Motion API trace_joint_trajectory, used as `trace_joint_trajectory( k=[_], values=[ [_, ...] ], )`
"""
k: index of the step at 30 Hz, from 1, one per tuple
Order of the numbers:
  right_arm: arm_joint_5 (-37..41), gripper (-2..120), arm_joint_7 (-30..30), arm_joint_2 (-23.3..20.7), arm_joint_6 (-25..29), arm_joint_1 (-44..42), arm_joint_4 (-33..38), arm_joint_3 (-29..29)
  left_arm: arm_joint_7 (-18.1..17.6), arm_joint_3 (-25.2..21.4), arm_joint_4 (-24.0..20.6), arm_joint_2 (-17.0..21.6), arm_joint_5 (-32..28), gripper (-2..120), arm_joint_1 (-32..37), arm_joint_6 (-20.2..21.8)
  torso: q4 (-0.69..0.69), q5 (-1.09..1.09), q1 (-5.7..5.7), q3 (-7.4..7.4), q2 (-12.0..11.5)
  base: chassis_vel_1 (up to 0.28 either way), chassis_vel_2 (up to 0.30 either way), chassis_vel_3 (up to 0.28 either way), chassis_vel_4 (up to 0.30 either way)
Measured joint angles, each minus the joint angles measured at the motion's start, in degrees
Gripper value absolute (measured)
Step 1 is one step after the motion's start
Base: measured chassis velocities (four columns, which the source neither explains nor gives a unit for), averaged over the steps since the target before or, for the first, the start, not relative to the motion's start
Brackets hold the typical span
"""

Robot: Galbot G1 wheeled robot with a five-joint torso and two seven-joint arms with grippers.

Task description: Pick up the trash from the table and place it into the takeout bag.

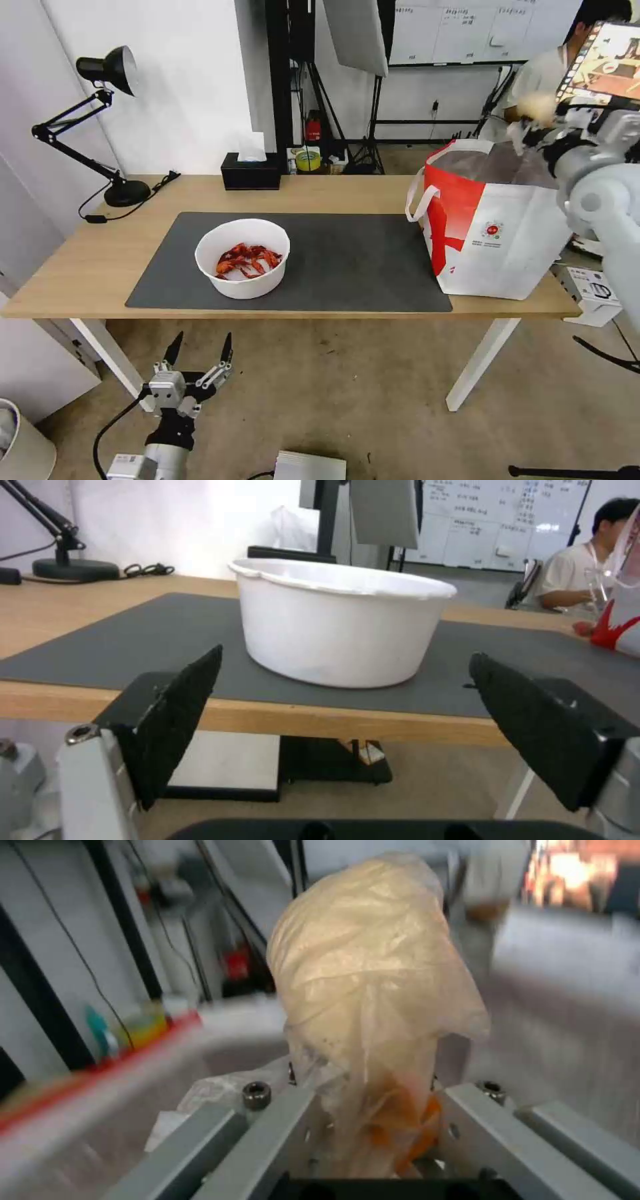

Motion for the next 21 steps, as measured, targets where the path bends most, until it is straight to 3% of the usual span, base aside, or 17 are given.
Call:
trace_joint_trajectory(
  k=[4,8,13,16,21],
  values=[
    [1.31,7,1.66,0.44,-1.84,-0.1,-0.5,-0.01,0.01,-0.27,-0.01,-0.02,-0.15,100,-0.11,-0.03,-0.01,0.0,0.0,0.0,0.01,0.0,0.0,0.0,0.0],
    [2.46,27,2.76,0.66,-3.32,-0.78,-0.49,0.29,0.01,-0.65,0.19,0.16,-0.52,100,-0.33,-0.04,-0.01,0.0,0.0,0.0,0.01,0.0,0.0,0.0,0.0],
    [2.53,41,3.16,0.78,-3.39,-1.72,0.26,1.13,0.01,-0.63,0.69,0.2,-0.66,100,-0.57,-0.04,-0.01,-0.01,0.0,-0.01,0.01,0.0,0.0,0.0,0.0],
    [2.48,57,3.01,0.73,-2.24,-2.95,1.41,2.0,0.01,-0.44,0.88,0.08,-0.64,100,-0.64,-0.04,-0.01,-0.01,0.0,-0.01,0.01,0.0,0.0,0.0,0.0],
    [2.32,72,2.81,0.72,-0.95,-3.81,1.95,2.49,0.01,-0.4,0.96,-0.05,-0.61,100,-0.65,-0.04,-0.01,-0.01,0.0,-0.01,0.02,0.0,0.0,0.0,0.0]
  ],
)
